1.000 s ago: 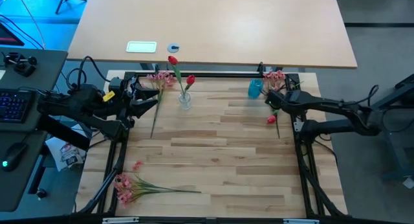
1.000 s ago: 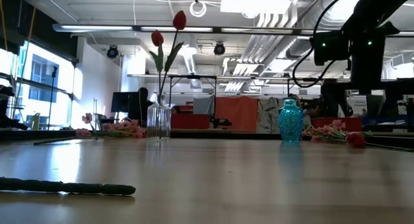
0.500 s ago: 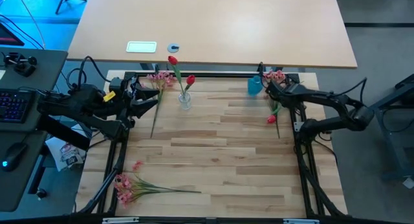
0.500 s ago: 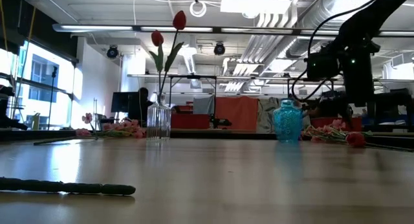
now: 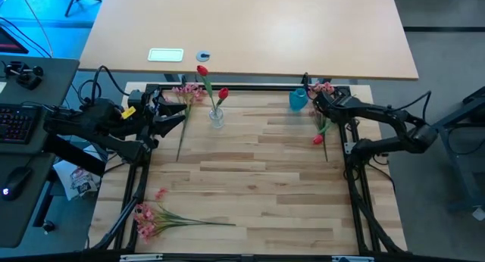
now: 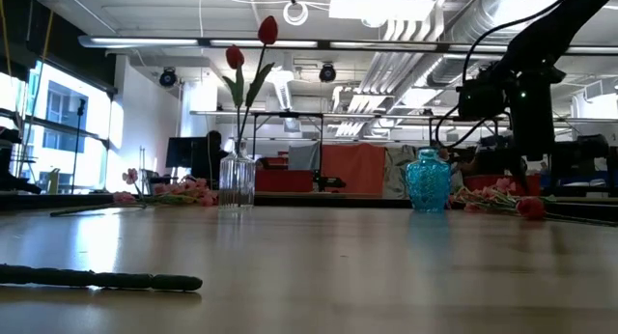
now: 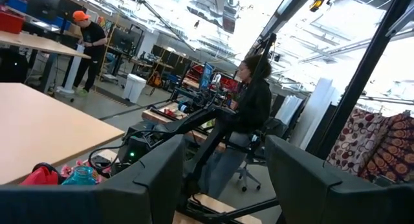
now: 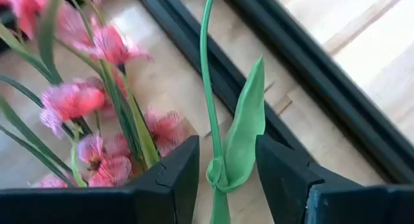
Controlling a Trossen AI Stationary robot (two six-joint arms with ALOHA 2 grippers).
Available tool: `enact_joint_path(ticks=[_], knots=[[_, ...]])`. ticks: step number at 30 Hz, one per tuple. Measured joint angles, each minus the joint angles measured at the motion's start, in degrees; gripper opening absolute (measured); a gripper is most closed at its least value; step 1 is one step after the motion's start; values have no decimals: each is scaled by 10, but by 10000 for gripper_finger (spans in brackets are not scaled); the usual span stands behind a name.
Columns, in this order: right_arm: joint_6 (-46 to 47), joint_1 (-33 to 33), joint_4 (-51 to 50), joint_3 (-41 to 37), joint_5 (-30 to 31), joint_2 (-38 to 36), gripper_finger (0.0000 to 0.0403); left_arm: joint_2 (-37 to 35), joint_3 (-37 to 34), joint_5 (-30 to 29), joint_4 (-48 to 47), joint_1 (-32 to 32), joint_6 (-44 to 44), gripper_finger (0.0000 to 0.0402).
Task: Sort flowers into vase by color
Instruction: Put the red flower into the transparent vase
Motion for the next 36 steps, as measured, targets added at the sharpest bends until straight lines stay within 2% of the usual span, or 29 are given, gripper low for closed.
enact_joint_path(ticks=[5, 14, 17, 20, 22, 28, 36], knots=[[-9, -8, 20, 0, -29, 40, 145, 0, 0, 0, 0, 0, -3, 202], [-38, -8, 45, 0, -26, 71, 136, 0, 0, 0, 0, 0, -30, 202], [-43, -8, 45, 0, -26, 74, 102, 0, 0, 0, 0, 0, -30, 202], [-74, -8, 44, 0, -27, 73, 37, 0, 0, 0, 0, 0, -30, 202], [-100, -8, 40, 0, -27, 65, 12, 0, 0, 0, 0, 0, -29, 202], [-130, -7, -4, 0, -10, -5, 6, 0, 0, -15, 5, 0, -19, 202], [-195, 16, -16, 15, 17, -182, 3, 0, 0, -14, 5, 0, 15, 202]])
